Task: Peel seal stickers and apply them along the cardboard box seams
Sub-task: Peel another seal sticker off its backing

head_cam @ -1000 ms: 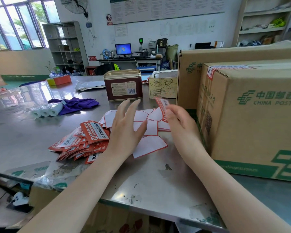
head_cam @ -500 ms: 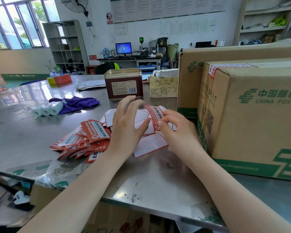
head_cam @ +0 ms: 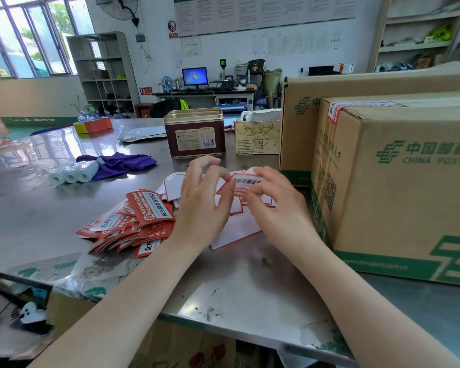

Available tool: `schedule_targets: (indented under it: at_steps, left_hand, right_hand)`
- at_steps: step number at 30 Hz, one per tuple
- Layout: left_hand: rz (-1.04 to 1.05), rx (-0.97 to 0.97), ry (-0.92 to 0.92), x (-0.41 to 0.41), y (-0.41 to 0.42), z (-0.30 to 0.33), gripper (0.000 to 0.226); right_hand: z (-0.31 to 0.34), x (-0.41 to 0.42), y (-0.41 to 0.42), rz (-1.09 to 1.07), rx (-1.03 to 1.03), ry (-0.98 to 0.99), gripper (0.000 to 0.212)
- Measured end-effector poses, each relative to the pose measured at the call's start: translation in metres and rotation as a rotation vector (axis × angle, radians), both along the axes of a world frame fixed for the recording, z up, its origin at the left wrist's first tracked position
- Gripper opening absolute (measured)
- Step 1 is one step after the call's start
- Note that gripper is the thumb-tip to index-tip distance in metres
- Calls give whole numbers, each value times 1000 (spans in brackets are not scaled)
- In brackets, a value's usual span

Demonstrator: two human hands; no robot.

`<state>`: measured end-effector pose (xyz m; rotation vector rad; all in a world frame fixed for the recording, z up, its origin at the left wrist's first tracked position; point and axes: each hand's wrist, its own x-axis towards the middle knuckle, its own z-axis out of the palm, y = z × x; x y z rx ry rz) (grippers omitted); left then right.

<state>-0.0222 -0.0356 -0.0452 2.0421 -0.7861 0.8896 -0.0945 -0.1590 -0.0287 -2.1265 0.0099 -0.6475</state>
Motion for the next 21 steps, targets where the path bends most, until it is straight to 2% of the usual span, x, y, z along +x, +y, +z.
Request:
schedule_targets:
  at_steps: [3, 6, 8, 10, 14, 18, 21]
  left_hand:
    - [-29, -91, 45, 3, 3, 1, 26]
    - [-89, -238, 245, 0, 2, 8, 14]
    - [-124, -347, 404, -2, 2, 13, 19]
    - [-171, -448, 518, -2, 3, 16, 27]
    - [-191, -537, 626, -1, 2, 16, 31]
    - [-187, -611, 665, -2, -1, 19, 31]
    - [-173, -541, 679, -2, -3, 17, 33]
  right_hand:
    - [2, 2, -5, -44, 139, 11, 9]
    - [3, 2, -8, -58, 390, -6, 27]
    - [2, 4, -10, -74, 458, -20, 42]
    - [2, 6, -10, -86, 476, 13, 49]
    - [-2, 12, -12, -129, 383, 15, 13]
    - [-2, 13, -14, -128, 417, -54, 23]
    - [-2, 12, -15, -163, 334, -88, 23]
